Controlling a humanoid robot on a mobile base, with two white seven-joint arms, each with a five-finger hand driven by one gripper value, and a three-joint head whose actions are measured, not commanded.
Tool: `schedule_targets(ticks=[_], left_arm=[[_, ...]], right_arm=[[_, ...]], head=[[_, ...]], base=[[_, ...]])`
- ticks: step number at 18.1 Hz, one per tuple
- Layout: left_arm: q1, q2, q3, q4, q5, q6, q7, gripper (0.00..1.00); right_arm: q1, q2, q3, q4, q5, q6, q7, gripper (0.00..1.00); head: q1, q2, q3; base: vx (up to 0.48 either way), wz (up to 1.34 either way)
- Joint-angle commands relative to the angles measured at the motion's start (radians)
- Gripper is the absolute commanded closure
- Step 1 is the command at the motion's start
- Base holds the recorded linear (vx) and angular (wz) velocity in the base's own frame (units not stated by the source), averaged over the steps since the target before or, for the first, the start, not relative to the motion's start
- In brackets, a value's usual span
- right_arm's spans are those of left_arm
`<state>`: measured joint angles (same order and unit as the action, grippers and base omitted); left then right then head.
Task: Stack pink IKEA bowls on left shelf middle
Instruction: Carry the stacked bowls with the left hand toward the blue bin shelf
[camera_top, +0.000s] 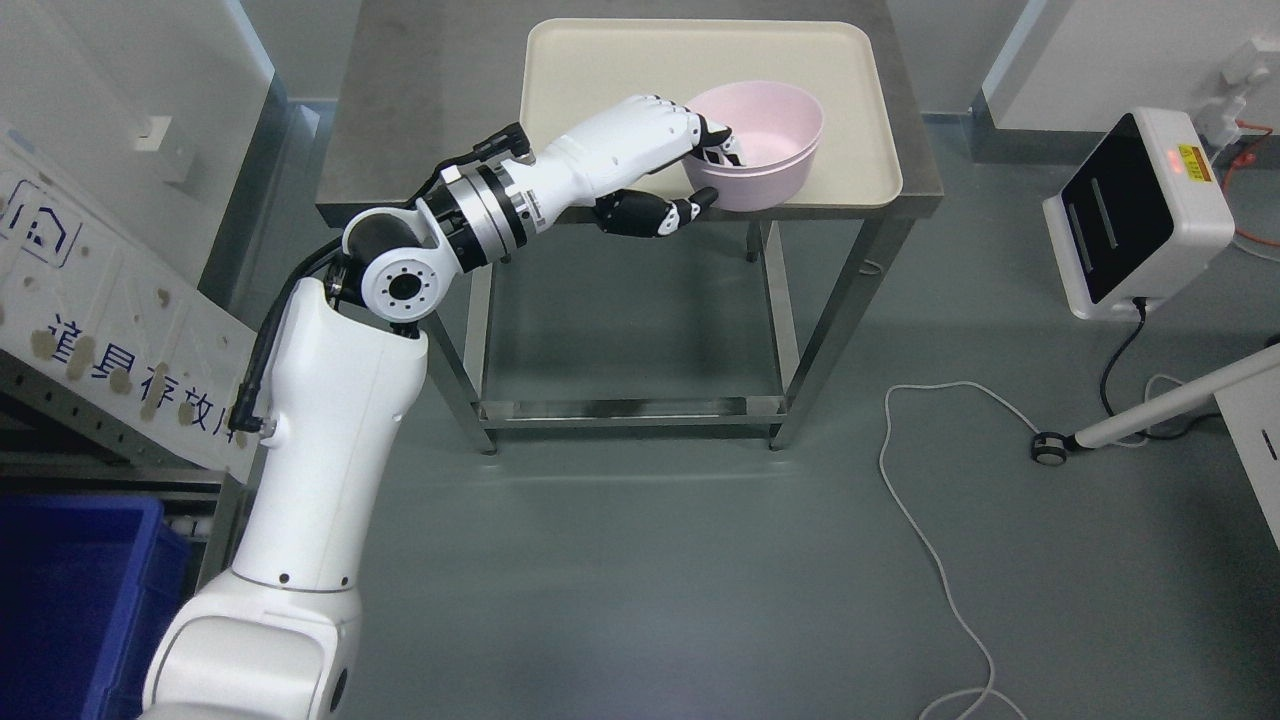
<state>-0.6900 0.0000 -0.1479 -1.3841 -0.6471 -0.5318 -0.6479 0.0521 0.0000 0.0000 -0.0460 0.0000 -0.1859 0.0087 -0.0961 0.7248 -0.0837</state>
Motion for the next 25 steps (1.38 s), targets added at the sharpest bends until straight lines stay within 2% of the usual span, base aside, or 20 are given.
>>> schedule_targets(ticks=[1, 16, 25], left_arm=[[0.082, 0.017, 0.142, -0.118, 0.03, -0.002, 0.008, 0.96], [0.116, 0.017, 0.154, -0.197, 0.078, -0.013, 0.047, 0.96], [0.064, 0.017, 0.108, -0.213, 0.152, -0.013, 0.091, 0.96]], right_arm=[[0.0, -0.017, -0.011, 0.0, 0.008, 0.0, -0.006, 0.0], [0.0, -0.017, -0.011, 0.0, 0.008, 0.0, -0.004, 0.0], [0.0, -0.017, -0.011, 0.0, 0.008, 0.0, -0.004, 0.0]], head=[[0.0, 0.0, 0.0], [0.0, 0.0, 0.0], [0.0, 0.0, 0.0]], base=[[-0.323, 0.02], [-0.355, -0.06], [-0.437, 0.19]])
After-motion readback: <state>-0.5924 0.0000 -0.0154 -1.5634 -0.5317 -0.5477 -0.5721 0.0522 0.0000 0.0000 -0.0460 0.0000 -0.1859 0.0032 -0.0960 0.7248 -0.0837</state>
